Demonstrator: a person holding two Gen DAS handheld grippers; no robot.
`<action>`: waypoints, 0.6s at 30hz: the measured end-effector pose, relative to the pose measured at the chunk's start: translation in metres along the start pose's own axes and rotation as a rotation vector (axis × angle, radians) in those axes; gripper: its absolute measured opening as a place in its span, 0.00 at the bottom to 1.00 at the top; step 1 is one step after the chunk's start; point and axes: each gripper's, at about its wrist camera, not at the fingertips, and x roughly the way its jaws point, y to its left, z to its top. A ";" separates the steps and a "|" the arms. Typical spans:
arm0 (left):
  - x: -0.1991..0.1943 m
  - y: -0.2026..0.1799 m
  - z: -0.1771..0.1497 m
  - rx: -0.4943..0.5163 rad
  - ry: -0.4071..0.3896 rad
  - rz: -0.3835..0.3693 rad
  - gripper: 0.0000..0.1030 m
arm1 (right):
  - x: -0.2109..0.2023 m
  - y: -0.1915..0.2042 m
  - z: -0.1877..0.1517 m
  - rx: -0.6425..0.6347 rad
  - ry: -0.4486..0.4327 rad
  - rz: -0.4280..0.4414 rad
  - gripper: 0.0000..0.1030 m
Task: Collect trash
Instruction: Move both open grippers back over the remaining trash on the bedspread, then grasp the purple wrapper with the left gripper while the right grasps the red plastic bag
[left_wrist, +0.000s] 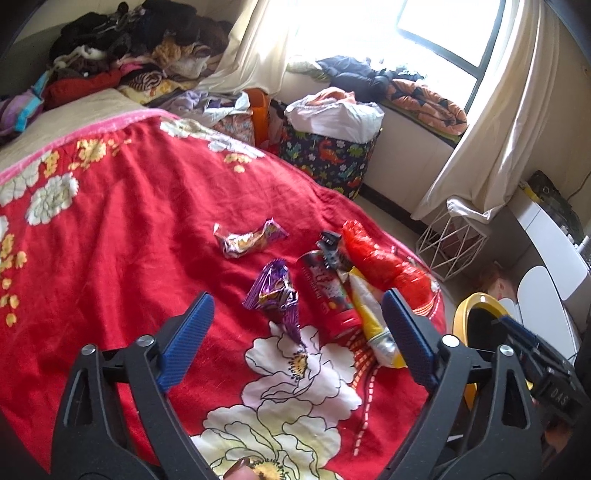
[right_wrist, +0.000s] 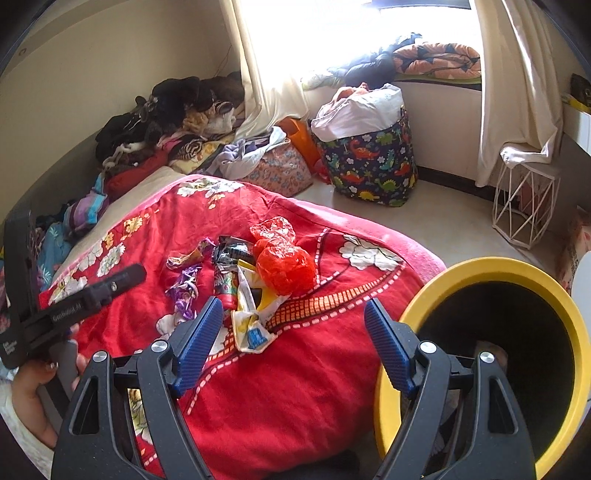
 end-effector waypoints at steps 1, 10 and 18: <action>0.003 0.001 0.000 -0.003 0.006 0.000 0.77 | 0.006 0.000 0.003 -0.001 0.007 0.004 0.74; 0.030 0.009 -0.004 -0.027 0.062 0.000 0.65 | 0.045 0.000 0.022 0.004 0.055 0.027 0.74; 0.052 0.009 0.000 -0.020 0.083 0.011 0.62 | 0.081 -0.001 0.030 -0.007 0.107 0.024 0.74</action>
